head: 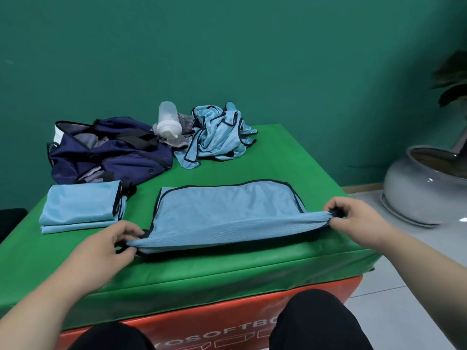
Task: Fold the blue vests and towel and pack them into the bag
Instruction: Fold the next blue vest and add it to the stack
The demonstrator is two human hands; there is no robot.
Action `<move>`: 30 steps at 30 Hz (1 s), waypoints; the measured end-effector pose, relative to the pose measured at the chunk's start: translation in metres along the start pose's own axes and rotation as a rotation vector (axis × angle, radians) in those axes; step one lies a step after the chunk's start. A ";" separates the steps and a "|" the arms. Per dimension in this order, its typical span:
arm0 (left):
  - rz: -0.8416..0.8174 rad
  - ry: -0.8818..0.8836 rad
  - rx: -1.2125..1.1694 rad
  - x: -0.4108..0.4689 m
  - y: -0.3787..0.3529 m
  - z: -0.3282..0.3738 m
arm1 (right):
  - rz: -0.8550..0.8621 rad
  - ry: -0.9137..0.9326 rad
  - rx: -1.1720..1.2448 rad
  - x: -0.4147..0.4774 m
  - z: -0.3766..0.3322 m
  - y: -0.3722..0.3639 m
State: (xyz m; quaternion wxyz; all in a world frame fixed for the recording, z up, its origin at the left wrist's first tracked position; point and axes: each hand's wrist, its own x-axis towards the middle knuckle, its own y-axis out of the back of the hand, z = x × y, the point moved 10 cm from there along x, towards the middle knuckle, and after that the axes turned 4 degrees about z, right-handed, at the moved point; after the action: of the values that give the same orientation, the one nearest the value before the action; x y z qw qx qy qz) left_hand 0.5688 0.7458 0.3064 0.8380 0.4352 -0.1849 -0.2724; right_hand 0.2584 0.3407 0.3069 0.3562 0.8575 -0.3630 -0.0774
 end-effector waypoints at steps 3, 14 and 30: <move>-0.035 -0.039 -0.036 -0.007 0.004 0.004 | 0.006 -0.023 0.133 -0.001 0.001 0.002; 0.115 -0.023 -0.187 0.034 0.009 0.007 | 0.147 -0.153 0.140 0.041 0.002 -0.009; 0.150 -0.202 0.369 0.145 -0.034 0.028 | 0.022 -0.183 -0.533 0.140 -0.002 -0.061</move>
State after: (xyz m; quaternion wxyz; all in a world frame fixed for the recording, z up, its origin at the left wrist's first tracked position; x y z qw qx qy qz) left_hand 0.6572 0.6226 0.3038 0.7394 0.5366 -0.3462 -0.2131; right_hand 0.3949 0.2767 0.2855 0.5358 0.7190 -0.3699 -0.2434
